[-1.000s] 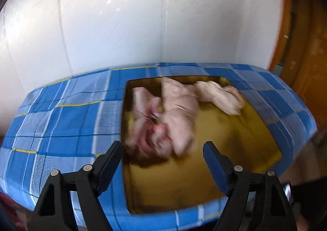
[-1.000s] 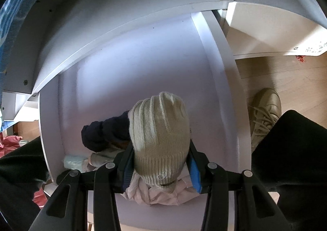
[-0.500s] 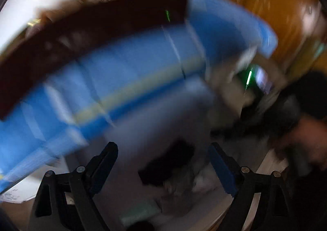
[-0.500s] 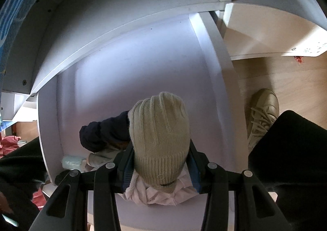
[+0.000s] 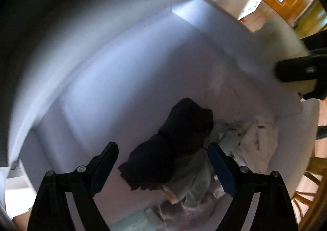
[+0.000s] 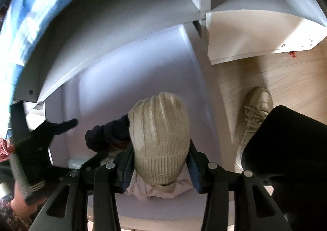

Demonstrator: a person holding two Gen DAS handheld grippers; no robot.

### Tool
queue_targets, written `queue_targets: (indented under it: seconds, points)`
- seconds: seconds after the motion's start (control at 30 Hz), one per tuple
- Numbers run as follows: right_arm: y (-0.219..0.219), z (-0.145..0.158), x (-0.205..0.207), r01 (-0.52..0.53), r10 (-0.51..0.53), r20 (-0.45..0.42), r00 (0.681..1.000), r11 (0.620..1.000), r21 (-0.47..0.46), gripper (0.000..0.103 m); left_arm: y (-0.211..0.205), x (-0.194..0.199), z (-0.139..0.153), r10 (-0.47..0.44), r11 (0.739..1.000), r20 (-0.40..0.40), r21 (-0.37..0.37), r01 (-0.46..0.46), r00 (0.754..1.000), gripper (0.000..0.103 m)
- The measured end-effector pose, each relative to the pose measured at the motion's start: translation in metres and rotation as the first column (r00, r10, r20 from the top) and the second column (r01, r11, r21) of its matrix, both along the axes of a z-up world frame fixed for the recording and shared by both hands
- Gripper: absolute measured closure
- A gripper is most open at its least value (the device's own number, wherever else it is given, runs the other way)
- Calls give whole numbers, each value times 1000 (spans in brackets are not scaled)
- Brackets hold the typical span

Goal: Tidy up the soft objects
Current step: 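Close the left tool on the dark navy garment while the right tool holds the beanie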

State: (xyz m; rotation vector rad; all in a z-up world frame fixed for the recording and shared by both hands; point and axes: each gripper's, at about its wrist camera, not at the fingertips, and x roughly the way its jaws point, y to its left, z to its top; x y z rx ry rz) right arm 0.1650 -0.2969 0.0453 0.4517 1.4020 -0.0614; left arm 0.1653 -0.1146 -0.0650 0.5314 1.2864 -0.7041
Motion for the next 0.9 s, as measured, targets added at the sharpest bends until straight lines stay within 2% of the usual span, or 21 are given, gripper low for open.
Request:
queue_targets:
  seconds: [0.13,0.2,0.37,0.47,0.57,0.63,0.73,0.9]
  points:
    - [-6,4,-5,23,-23,0,1000,999,22,58,-9,3,-17,-9,1000,-22,17,9,1000,16]
    - [-10,-3,-2,43,-43,-25,999,999,-20,58,-12,2,-24,-14,999,-37,30,15,999,18]
    - [-17,-2,-4,78,-78,-13,997,997,8,58,-12,6,-29,3,1000,-63,15,-3,998,20]
    - [-17,4,-5,70,-70,2,998,998,-9,58,-6,14,-37,33,999,-111,25,-30,993,37]
    - [-17,6,-7,70,-70,8,998,997,-15,58,-1,13,-35,53,998,-110,20,-51,993,40]
    - [-18,5,-8,76,-76,5,997,997,-16,58,0,10,-35,66,998,-116,24,-63,991,49]
    - [-20,8,-12,85,-84,11,996,996,-22,58,9,10,-35,98,995,-133,32,-95,986,56]
    - [-18,17,-14,85,-85,35,996,996,-22,58,29,8,-35,177,984,-169,52,-170,970,59]
